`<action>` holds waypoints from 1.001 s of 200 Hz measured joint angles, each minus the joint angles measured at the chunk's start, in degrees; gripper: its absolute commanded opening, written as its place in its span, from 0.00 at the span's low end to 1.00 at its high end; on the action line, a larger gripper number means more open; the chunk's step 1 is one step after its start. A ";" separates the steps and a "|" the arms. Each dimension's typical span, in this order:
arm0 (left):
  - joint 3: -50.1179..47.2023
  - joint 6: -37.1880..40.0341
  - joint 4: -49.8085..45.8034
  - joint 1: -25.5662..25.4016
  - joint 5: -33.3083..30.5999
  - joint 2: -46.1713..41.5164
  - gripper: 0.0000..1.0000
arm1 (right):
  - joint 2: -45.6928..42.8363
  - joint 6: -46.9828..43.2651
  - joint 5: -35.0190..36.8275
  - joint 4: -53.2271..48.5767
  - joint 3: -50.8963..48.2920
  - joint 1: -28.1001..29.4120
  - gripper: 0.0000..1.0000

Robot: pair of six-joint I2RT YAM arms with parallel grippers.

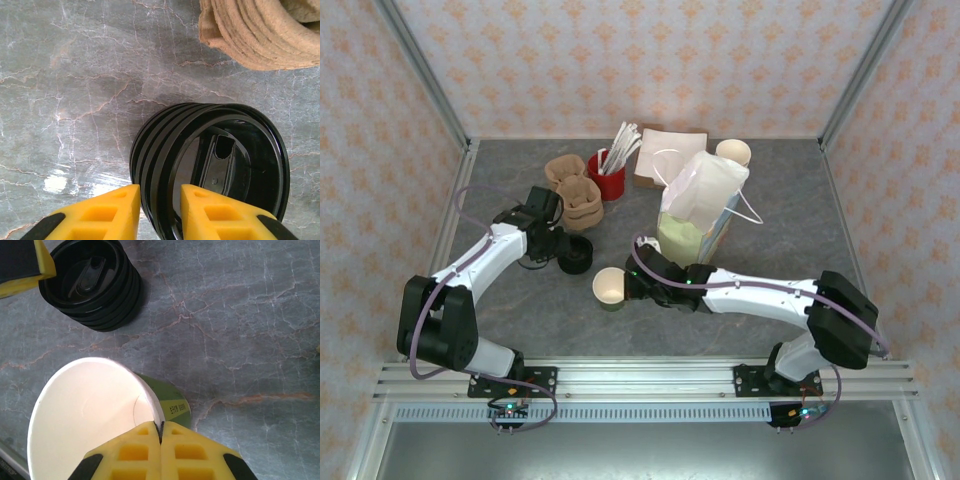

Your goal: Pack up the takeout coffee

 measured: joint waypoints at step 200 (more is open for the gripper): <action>3.15 0.00 -3.91 -0.98 -0.37 -0.85 0.14 | 0.66 0.83 0.11 -4.87 7.04 -3.10 0.42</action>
